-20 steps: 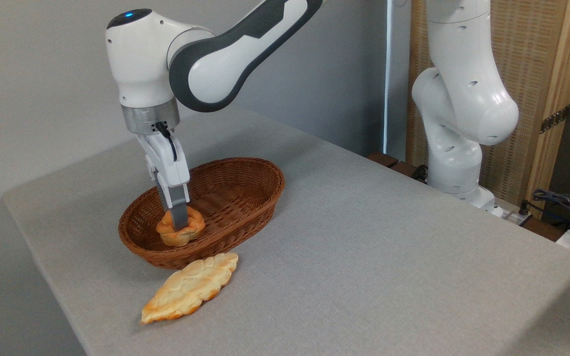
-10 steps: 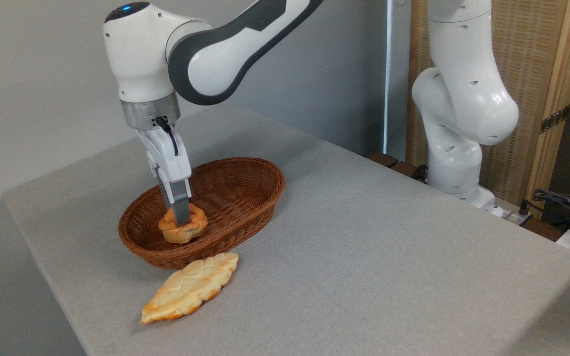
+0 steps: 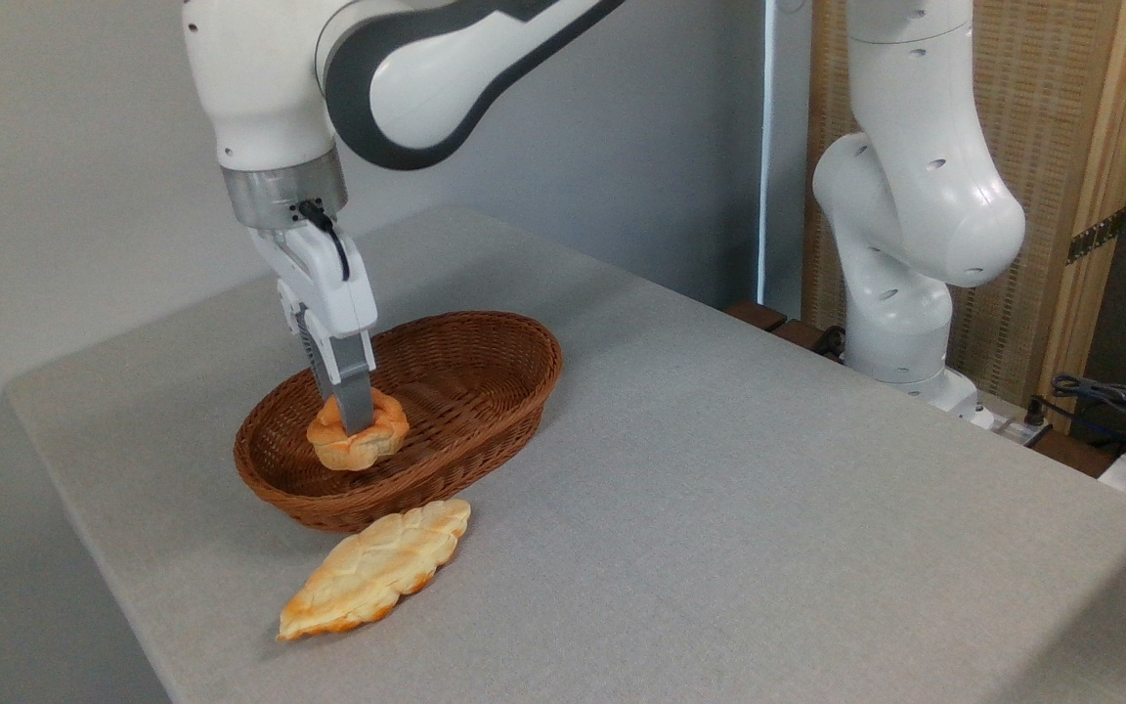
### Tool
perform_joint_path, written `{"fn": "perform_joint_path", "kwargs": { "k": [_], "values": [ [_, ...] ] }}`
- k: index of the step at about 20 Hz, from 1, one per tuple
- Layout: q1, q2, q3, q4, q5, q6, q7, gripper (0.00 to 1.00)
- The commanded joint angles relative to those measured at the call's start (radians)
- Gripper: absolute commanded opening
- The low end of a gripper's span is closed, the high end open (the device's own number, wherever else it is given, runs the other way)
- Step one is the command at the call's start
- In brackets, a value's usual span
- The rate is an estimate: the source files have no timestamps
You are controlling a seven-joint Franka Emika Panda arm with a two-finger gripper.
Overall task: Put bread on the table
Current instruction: 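Carry the bun out of the basket and lower it onto the table, then open the gripper to release the bun and raise it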
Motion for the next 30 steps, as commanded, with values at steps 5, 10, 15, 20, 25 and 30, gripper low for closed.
{"fn": "perform_joint_path", "kwargs": {
  "k": [5,10,15,20,25,30],
  "values": [
    [-0.009,-0.175,0.207,-0.030,-0.019,-0.272,0.337,0.45],
    [-0.018,-0.301,0.298,-0.200,-0.007,-0.280,0.451,0.53],
    [-0.055,-0.310,0.347,-0.324,-0.005,-0.256,0.440,0.85],
    [-0.067,-0.306,0.347,-0.351,-0.007,-0.222,0.410,0.97],
    [-0.067,-0.303,0.350,-0.351,-0.005,-0.224,0.388,1.00],
    [-0.067,-0.304,0.352,-0.340,-0.007,-0.224,0.368,1.00]
  ]
}}
